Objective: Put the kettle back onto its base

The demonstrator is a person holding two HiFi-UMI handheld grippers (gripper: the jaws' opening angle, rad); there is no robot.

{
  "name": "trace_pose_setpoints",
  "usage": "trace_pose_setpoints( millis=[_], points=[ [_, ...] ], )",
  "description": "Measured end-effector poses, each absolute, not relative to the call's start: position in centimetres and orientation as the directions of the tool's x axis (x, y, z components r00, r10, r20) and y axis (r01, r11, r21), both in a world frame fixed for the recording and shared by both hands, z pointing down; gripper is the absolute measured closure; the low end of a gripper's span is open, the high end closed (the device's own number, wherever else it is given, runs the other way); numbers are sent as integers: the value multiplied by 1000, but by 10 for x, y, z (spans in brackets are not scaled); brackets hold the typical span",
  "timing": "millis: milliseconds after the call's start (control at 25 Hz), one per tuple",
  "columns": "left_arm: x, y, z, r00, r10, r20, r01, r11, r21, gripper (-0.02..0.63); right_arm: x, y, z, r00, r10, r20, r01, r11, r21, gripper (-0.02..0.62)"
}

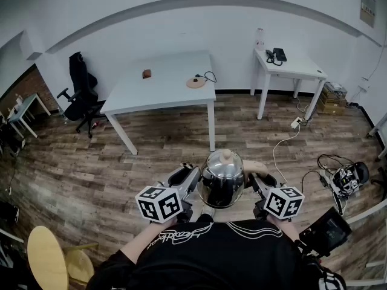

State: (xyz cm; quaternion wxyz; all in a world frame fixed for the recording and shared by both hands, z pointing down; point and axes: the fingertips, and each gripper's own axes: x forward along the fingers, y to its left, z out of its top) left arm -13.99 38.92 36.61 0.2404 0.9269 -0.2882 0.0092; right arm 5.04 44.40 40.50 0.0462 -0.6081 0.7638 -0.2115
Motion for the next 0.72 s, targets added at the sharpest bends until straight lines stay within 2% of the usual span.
trace_pose_setpoints(
  millis=[280,720],
  points=[
    [-136,311,394,833,-528,166,-537,-698,473,499,54,368,430,-270,-937,223,-910,172,-378,480],
    [-98,115,421,850,-485,206,-516,-684,516,499,88,183,455,-252,-922,294,-907,120,-403,480]
  ],
)
